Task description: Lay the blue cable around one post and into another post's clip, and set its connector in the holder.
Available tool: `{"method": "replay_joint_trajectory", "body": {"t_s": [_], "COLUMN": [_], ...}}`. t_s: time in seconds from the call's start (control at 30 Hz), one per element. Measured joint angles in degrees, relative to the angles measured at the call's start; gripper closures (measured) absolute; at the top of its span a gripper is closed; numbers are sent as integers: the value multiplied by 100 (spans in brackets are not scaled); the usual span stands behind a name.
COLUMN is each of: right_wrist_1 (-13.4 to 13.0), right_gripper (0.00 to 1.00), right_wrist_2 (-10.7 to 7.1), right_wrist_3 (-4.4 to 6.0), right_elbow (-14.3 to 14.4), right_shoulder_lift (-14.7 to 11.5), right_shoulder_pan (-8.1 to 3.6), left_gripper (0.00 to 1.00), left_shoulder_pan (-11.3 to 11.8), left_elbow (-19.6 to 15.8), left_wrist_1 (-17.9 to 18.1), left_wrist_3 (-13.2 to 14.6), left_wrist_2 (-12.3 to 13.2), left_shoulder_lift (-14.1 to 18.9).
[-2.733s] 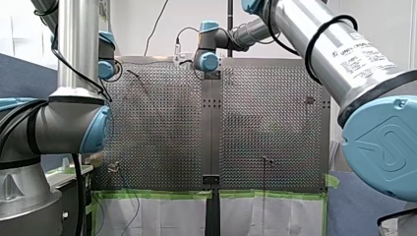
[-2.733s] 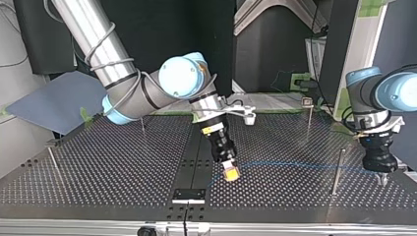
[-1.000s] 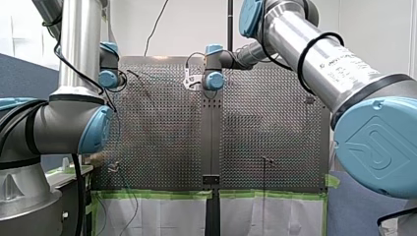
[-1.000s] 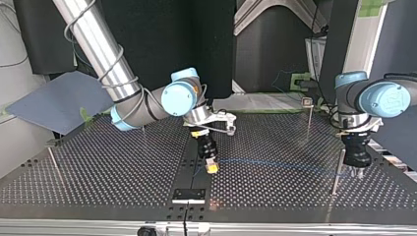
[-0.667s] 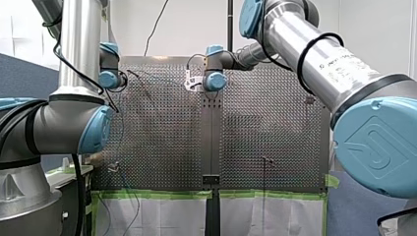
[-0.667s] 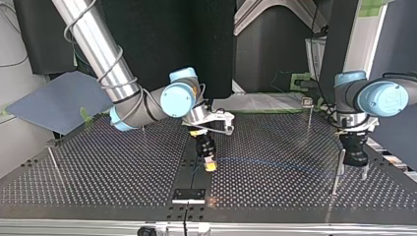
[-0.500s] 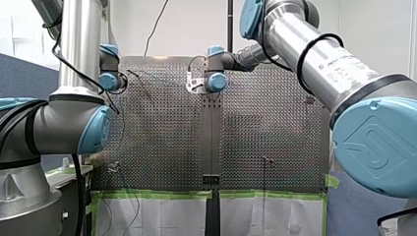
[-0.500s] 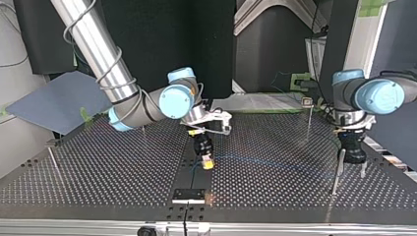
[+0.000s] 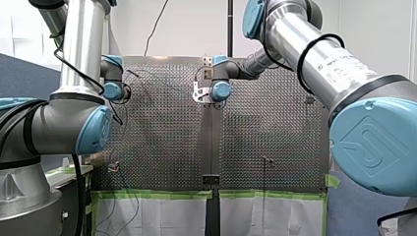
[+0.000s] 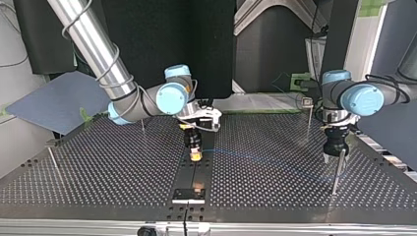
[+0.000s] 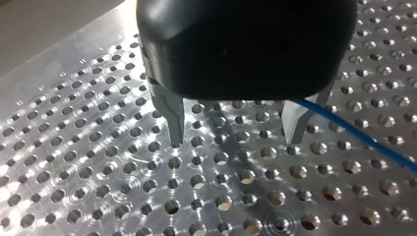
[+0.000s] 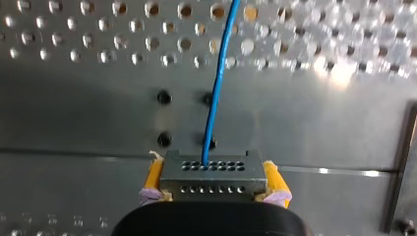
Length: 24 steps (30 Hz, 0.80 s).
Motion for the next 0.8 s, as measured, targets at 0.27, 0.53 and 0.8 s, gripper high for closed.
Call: {"method": "replay_joint_trajectory", "body": {"t_s": [0.27, 0.53, 0.8], "right_wrist_1": [-375, -727, -1155], "right_gripper": [100, 100, 100], "right_wrist_2": [369, 599, 1008], "right_wrist_3": [121, 233, 347], "right_elbow": [384, 736, 1165], "right_shoulder_lift": [-52, -54, -50], "right_shoulder_pan": [44, 34, -141], "left_gripper": [0, 0, 0], "left_shoulder_pan": [-31, -49, -91], "left_elbow": [-1, -1, -1], "left_wrist_1": [-15, -16, -16], "left_wrist_3": [2, 1, 13], "left_wrist_2": [-61, -100, -103], "left_shoulder_lift": [-17, -19, -18]}}
